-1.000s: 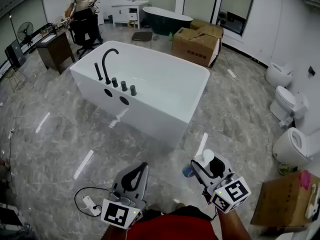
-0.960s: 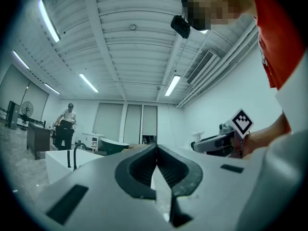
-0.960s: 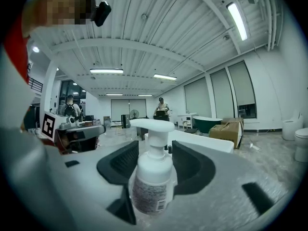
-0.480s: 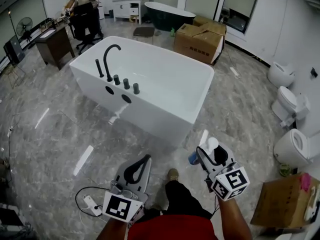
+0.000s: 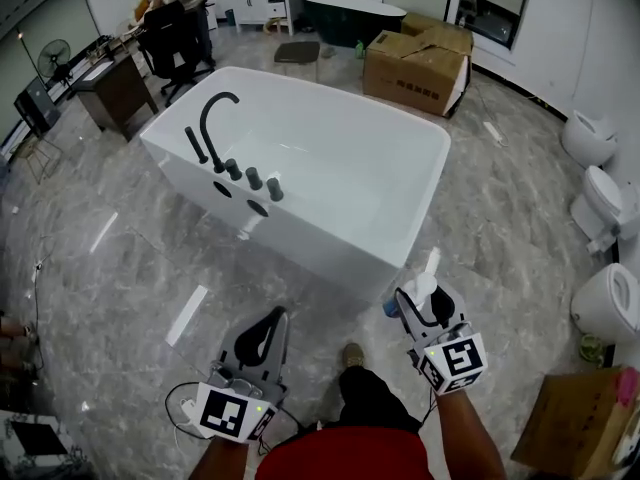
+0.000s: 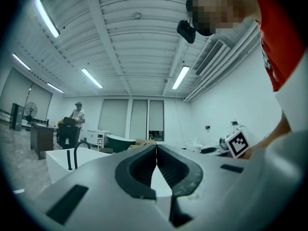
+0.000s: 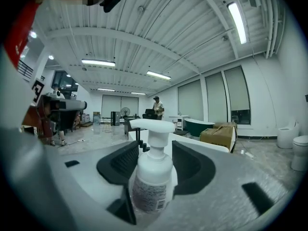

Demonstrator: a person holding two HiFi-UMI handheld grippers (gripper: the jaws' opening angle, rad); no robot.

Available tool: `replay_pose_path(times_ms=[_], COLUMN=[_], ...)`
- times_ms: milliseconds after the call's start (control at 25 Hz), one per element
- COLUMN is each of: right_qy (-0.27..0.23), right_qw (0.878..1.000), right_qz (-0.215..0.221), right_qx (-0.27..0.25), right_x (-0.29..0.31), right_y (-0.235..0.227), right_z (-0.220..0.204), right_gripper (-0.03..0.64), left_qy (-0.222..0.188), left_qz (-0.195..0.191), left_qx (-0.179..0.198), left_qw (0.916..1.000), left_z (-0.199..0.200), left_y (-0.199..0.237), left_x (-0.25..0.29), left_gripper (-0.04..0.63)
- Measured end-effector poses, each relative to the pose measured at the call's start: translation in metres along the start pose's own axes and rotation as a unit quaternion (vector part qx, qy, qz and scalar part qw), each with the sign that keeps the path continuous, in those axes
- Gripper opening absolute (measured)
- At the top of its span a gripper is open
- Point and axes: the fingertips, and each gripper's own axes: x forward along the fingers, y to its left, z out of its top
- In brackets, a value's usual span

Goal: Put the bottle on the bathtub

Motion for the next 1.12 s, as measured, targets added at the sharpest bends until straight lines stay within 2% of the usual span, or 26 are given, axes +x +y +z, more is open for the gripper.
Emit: replay_pose_path(times_ms=[160, 440, 560, 800, 920, 960, 1120], right_qy=[0.017, 0.062, 0.065, 0.102, 0.116, 0.121, 0.126], right_qw=[1.0, 0.998, 0.997, 0.994, 0.992, 0.992, 0.991], right_qz=[-0.002, 0.016, 0.025, 0.034, 0.03, 0.026, 0.015], right_qx=[-0.004, -0.024, -0.033, -0.034, -0.036, -0.039, -0.036], right_x=[0.053, 0.136, 0.167, 0.203, 0.214, 0.218, 0.224], right_y=[-0.046, -0.119, -0.14, -0.166, -0.171, -0.172, -0.18], right_z=[-0.029, -0.099, -0.12, -0.17, -0.186, -0.19, -0.202], right_gripper=[0.221, 0.221, 0.219, 0.217, 0.176, 0.11, 0.114], left_qy=[0.019, 0.048, 0.059, 0.081, 0.09, 0.093, 0.104], left_qz=[0.013, 0.023, 0.023, 0.024, 0.021, 0.02, 0.013], left_qx=[-0.014, -0.011, -0.006, 0.006, 0.013, 0.015, 0.018], left_qw=[0.9996, 0.9985, 0.998, 0.9964, 0.9956, 0.9954, 0.9943], left_z=[-0.013, -0.049, -0.061, -0.079, -0.084, -0.085, -0.092], left_y=[0.02, 0.035, 0.04, 0.048, 0.053, 0.056, 0.062], left_x=[0.067, 0.168, 0.199, 0.234, 0.242, 0.244, 0.248], left_gripper=[0.011, 0.011, 0.011, 0.011, 0.011, 0.011, 0.011])
